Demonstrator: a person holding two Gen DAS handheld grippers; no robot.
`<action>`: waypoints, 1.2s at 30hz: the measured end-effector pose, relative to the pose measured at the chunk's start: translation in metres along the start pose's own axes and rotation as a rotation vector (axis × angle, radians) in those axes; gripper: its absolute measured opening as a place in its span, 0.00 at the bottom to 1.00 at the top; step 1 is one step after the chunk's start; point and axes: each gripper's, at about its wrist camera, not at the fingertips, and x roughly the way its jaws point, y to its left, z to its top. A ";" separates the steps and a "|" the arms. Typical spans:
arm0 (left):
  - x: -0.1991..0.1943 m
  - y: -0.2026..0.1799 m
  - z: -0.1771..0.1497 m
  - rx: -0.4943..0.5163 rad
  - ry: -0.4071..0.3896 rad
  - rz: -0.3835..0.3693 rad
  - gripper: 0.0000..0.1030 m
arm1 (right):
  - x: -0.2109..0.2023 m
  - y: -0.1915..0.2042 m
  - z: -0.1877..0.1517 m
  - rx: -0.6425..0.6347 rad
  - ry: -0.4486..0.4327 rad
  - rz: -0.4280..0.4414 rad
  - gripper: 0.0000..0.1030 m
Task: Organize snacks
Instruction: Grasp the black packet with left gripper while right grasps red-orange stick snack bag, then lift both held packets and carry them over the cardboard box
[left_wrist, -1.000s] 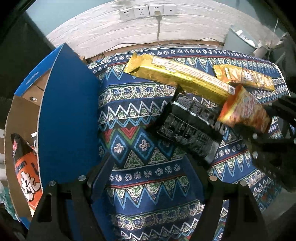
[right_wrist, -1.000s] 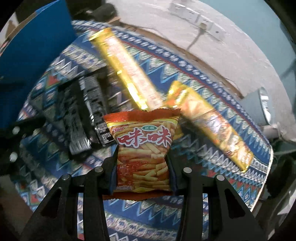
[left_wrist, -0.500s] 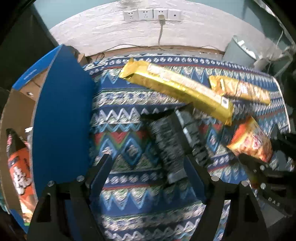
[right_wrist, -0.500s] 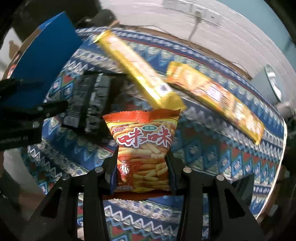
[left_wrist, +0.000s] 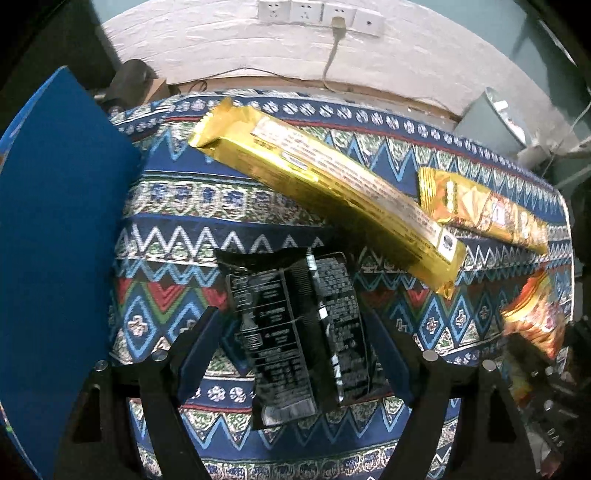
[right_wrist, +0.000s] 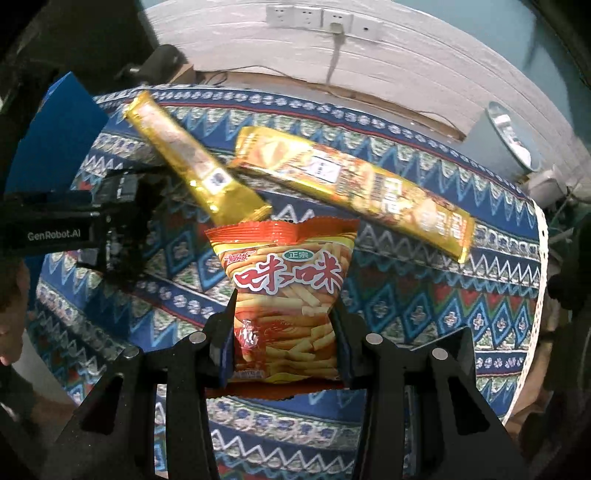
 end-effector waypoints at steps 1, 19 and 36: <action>0.005 -0.003 0.001 0.016 0.010 0.012 0.79 | -0.001 -0.002 -0.002 0.005 0.001 0.000 0.40; 0.000 -0.013 -0.031 0.203 -0.055 0.082 0.58 | -0.014 -0.005 0.006 0.006 -0.035 0.005 0.40; -0.075 -0.040 -0.072 0.281 -0.206 0.133 0.58 | -0.051 0.023 0.018 -0.036 -0.110 -0.001 0.40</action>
